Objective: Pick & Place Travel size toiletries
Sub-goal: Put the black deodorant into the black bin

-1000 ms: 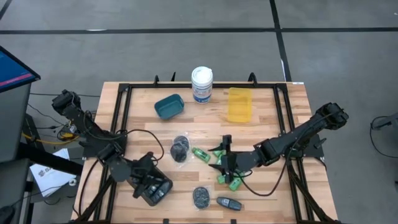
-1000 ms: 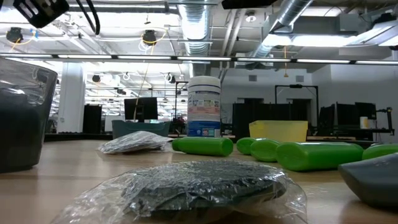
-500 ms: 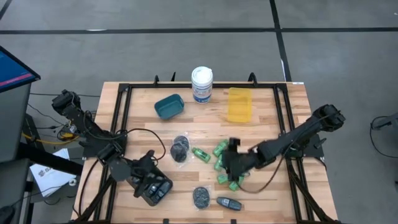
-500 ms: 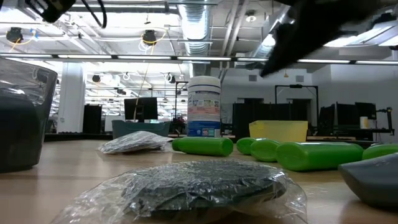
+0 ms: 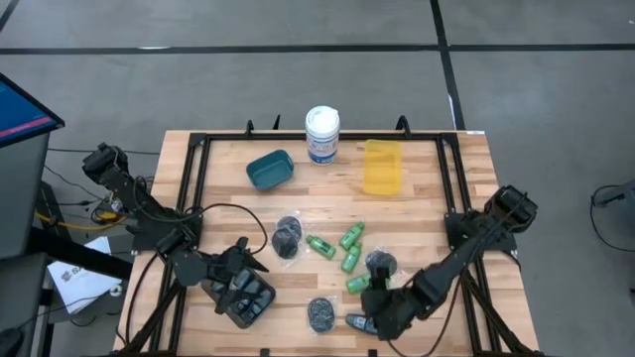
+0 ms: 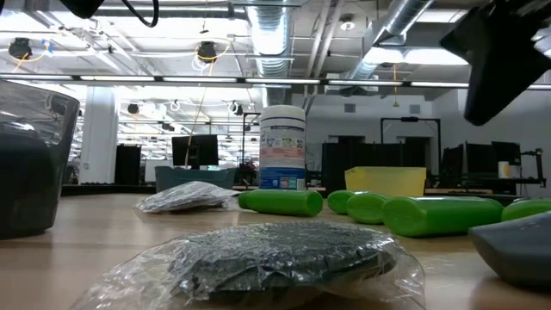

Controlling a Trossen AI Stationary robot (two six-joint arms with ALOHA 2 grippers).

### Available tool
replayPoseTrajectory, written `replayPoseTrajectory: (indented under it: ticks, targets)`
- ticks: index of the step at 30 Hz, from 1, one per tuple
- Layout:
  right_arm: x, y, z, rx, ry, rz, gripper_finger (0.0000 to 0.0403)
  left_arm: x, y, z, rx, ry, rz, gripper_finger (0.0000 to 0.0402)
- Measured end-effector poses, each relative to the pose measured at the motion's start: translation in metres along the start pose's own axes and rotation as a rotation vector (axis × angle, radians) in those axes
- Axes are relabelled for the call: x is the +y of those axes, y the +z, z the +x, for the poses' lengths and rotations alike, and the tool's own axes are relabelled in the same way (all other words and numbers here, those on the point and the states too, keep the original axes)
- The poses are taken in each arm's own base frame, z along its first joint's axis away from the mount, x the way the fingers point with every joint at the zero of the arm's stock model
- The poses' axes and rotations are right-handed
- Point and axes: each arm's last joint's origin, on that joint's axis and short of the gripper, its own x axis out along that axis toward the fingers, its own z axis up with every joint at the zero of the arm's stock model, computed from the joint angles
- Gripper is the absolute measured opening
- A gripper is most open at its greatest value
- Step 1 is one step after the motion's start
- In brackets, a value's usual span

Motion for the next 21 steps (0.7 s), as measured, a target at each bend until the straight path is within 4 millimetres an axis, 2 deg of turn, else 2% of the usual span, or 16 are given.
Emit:
replayPoseTrajectory:
  ticks: [5,12,17,21]
  targets:
    - [0.021,0.006,0.005,0.056,-0.021,0.008,0.0300,0.000,0.000,0.000,-0.003,-0.002,-0.003,0.0333]
    - [0.046,0.008,0.022,0.139,-0.051,0.033,0.0363,-0.001,0.001,0.000,-0.007,-0.005,-0.006,0.0333]
    - [0.056,0.009,0.038,0.153,-0.056,0.074,0.0372,-0.001,0.001,0.000,-0.013,-0.007,-0.011,0.0329]
    - [0.057,-0.002,0.054,0.210,-0.097,0.109,0.0367,-0.001,0.002,0.000,-0.015,-0.009,-0.013,0.0329]
